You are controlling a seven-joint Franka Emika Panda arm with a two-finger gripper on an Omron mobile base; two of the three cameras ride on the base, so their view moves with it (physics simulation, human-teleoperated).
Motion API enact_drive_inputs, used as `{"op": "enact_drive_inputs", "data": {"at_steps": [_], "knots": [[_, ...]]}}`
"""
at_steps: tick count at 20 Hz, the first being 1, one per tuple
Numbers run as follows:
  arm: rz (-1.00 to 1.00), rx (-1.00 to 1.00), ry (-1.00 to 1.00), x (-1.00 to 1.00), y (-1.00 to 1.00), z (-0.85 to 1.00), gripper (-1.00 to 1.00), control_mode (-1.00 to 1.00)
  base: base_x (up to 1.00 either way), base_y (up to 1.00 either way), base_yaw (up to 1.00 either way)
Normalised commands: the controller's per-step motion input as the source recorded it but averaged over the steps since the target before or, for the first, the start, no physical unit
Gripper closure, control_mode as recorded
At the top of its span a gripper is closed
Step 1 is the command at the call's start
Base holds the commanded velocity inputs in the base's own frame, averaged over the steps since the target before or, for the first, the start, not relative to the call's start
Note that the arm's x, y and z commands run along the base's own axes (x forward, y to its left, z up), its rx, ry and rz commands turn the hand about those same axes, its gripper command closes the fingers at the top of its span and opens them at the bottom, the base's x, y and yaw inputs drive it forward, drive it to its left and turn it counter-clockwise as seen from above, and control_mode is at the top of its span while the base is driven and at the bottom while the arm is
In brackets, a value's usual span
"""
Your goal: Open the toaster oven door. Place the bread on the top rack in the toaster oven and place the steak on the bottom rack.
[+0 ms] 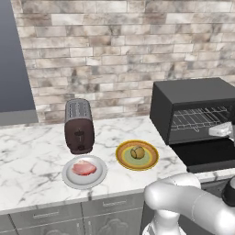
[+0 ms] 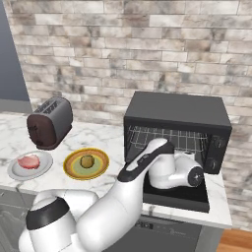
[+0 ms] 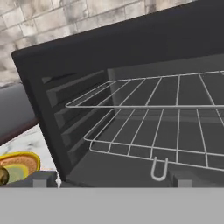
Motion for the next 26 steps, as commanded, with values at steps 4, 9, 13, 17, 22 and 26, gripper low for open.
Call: {"op": "enact_drive_inputs", "data": {"at_steps": [4,9,13,17,22,26], "knots": [[0.02,0.00,-0.10,0.17,-0.10,0.00,-1.00,-1.00,0.00,0.00,0.00],[0.00,0.00,-0.04,0.11,-0.09,-0.01,-1.00,-1.00,0.00,0.00,0.00],[0.00,0.00,-0.01,0.04,-0.01,0.00,-1.00,-1.00,0.00,0.00,0.00],[0.00,-0.01,0.00,0.12,0.00,-0.02,-1.00,-1.00,0.00,0.00,0.00],[0.00,0.00,0.00,0.25,0.00,-0.07,-1.00,-1.00,0.00,0.00,0.00],[0.00,0.00,0.00,0.25,0.00,-0.08,-1.00,-1.00,0.00,0.00,0.00]]}}
